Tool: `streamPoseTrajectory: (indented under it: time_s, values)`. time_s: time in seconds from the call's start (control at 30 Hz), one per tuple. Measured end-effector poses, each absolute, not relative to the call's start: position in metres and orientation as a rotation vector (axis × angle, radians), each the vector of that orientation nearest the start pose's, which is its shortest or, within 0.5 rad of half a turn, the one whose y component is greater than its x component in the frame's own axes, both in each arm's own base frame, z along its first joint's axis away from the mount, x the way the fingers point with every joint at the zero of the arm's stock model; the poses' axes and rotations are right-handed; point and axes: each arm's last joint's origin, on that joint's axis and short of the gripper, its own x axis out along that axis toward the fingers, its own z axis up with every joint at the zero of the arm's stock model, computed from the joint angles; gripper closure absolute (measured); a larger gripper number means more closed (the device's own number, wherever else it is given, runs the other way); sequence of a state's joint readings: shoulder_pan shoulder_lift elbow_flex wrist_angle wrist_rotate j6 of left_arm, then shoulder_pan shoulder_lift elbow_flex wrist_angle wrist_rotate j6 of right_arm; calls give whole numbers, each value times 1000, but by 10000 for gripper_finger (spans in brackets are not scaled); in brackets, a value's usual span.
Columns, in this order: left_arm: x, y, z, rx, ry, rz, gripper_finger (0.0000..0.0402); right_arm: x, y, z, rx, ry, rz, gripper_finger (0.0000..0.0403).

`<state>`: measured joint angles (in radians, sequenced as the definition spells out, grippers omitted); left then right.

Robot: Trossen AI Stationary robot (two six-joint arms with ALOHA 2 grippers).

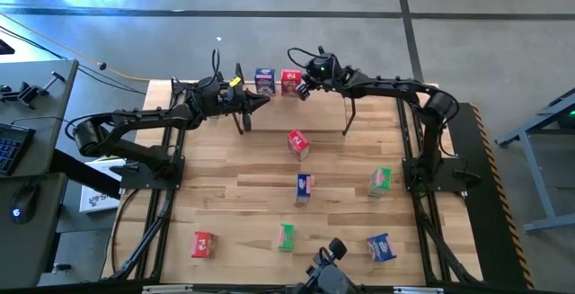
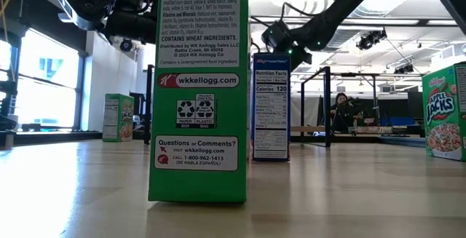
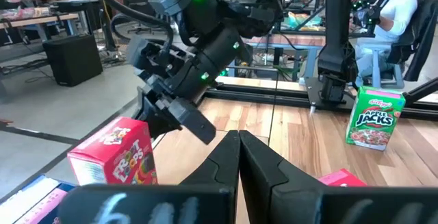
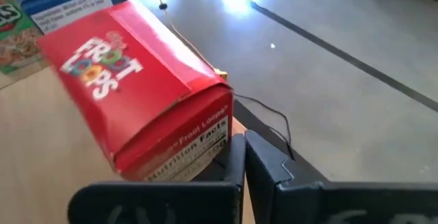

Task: Stack cereal on shelf
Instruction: Put the top right red cereal box on the shelf, then put the right green cereal box on the shelf

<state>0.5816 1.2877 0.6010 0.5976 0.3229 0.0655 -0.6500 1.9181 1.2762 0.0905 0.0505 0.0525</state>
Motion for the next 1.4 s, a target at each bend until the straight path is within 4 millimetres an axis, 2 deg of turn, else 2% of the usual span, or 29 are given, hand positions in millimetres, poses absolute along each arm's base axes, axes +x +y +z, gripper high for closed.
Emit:
streamPoseTrajectory:
  time_s: [0.13,0.27,0.4,0.5,0.6,0.67,0.9,1.07,1.2,1.4]
  values:
    - [229,140,239,35,92,255,401,337,-259,204,205,509,-697,403]
    - [229,140,240,35,91,255,401,334,-258,213,177,503,-693,403]
    - [229,140,240,35,91,255,401,327,-253,232,129,511,-682,403]
    - [230,139,239,46,93,234,401,319,-239,253,49,547,-650,403]
    - [230,138,239,45,89,182,401,311,-219,273,-18,602,-598,403]
    - [230,137,240,44,87,148,401,303,-204,278,-49,591,-572,403]
    - [230,136,239,53,88,130,401,267,-148,259,-27,307,-525,403]
    - [230,136,236,35,120,127,401,245,-98,262,-15,170,-470,403]
    - [230,135,235,37,124,124,401,231,-66,275,-12,185,-484,403]
    - [234,129,236,64,124,97,401,217,-28,288,46,337,-429,403]
